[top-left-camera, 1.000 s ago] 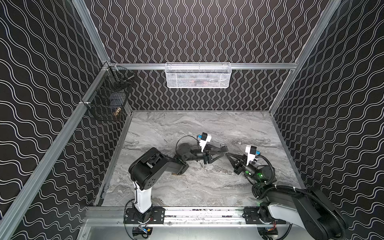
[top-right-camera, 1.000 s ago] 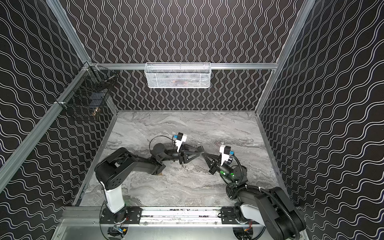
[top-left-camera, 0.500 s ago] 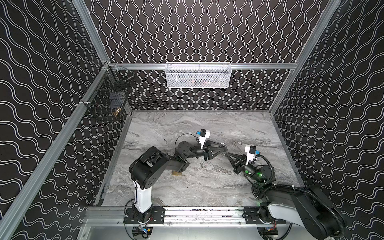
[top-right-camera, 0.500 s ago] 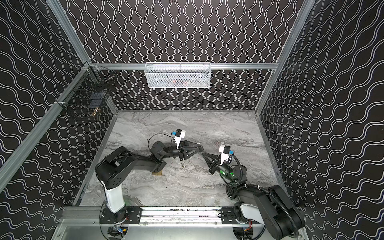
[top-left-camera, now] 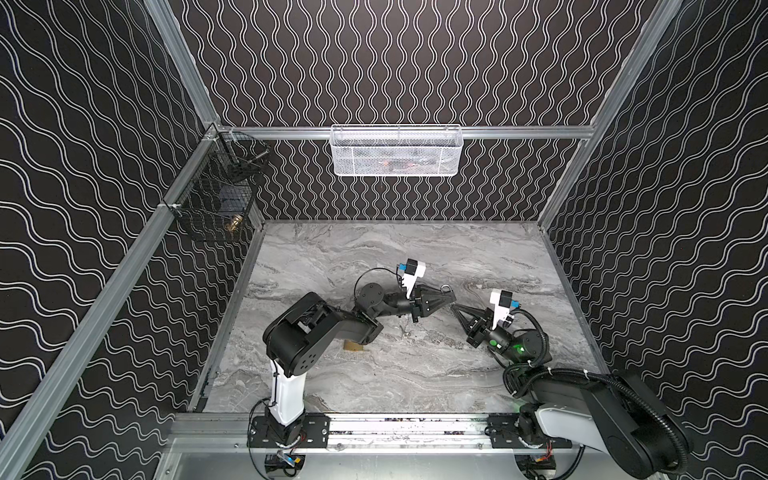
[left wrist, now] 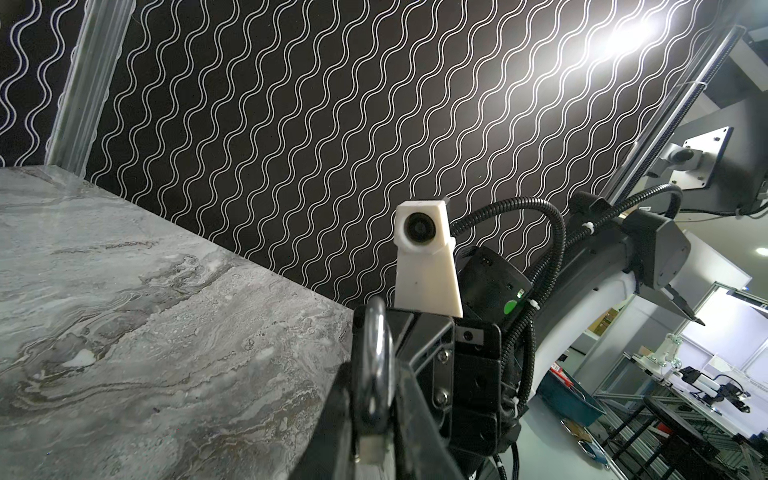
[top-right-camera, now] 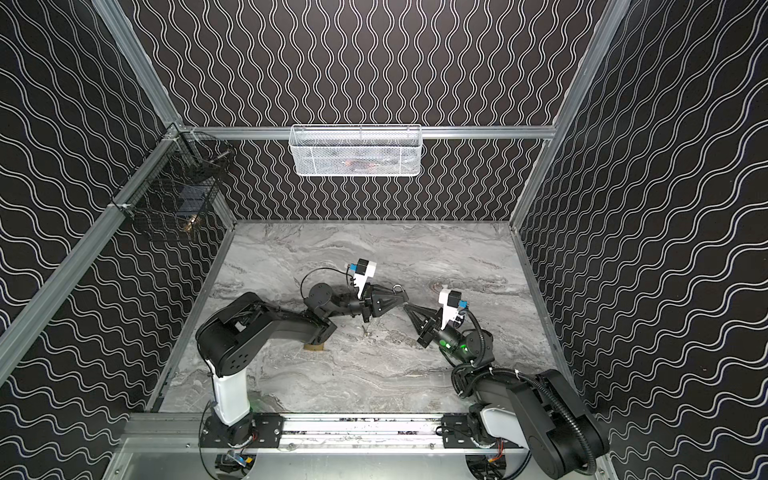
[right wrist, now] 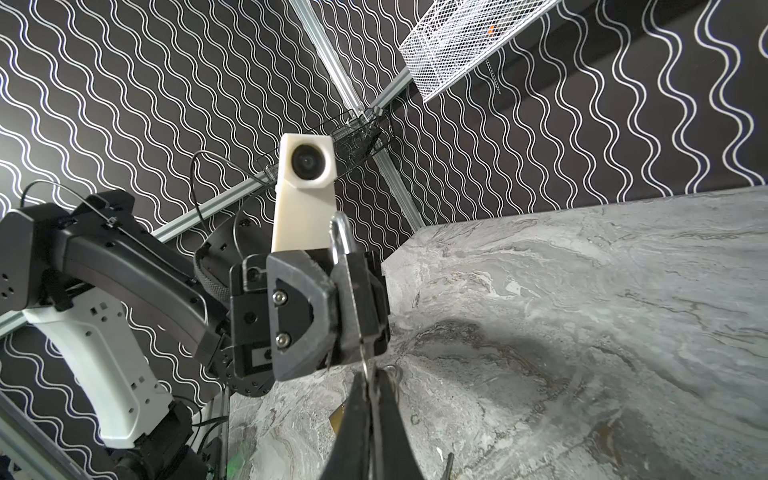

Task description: Unlock with the key

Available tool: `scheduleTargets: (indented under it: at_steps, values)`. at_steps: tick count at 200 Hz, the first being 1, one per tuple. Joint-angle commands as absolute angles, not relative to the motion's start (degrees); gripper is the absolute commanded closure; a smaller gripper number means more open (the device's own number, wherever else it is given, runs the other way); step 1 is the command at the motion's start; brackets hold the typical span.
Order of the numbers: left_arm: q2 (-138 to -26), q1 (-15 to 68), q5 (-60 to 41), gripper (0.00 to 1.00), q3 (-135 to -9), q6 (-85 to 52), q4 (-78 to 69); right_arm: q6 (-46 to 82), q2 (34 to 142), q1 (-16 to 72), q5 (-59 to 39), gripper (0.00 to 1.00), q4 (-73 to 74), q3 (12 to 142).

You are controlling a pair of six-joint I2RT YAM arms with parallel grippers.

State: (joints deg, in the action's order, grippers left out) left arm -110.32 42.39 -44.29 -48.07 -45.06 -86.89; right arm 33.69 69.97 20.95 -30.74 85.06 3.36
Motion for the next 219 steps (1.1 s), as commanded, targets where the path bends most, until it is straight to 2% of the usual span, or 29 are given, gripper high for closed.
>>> scheduleTargets:
  at_steps: [1,6,16,21,37,51,59,85,119,154,168,193,219]
  values:
    - [-110.4,42.4,-44.7,0.96,-48.5,-45.9,-88.3,33.9,70.0,21.0,-30.6,1.00,89.3,3.7]
    - [-110.3,42.4,-44.6,1.00,-48.4,-45.9,-88.3,33.9,69.9,21.0,-30.1,1.00,89.0,3.6]
    - [-110.0,42.4,-44.3,1.00,-48.4,-46.0,-88.3,33.8,69.8,21.0,-29.2,1.00,88.7,3.5]
    - [-109.7,42.3,-44.0,1.00,-48.3,-46.1,-88.2,33.9,69.7,21.0,-28.8,0.93,88.4,3.4]
    - [-108.7,41.8,-42.3,1.00,-47.6,-46.5,-87.4,33.9,69.7,20.8,-28.1,0.53,87.9,3.3]
    - [-107.0,40.7,-39.7,1.00,-46.3,-46.4,-85.3,34.1,69.2,20.5,-26.0,0.13,86.9,3.0]
    - [-105.6,39.7,-38.2,1.00,-45.5,-46.3,-83.3,34.0,68.4,20.2,-25.1,0.01,85.9,2.7]
    - [-98.7,36.2,-32.0,1.00,-42.4,-44.1,-69.6,30.6,63.0,19.9,-16.3,0.01,76.1,2.0]
    - [-90.3,32.0,-22.9,1.00,-46.5,-35.7,-30.4,24.7,51.6,20.0,1.8,0.01,45.6,7.1]
    - [-86.0,28.9,-18.2,1.00,-54.1,-25.6,-7.3,20.7,49.5,20.5,8.2,0.01,40.0,8.4]
    - [-86.3,27.3,-21.9,1.00,-56.9,-27.9,-6.9,19.7,50.5,20.8,7.9,0.01,37.0,11.4]
    - [-87.4,26.4,-22.0,1.00,-64.4,-26.7,0.9,16.6,55.4,23.2,8.4,0.01,33.2,19.0]
    - [-91.5,23.8,-24.9,1.00,-68.9,-26.3,4.2,5.8,63.1,30.3,11.2,0.01,39.7,23.2]
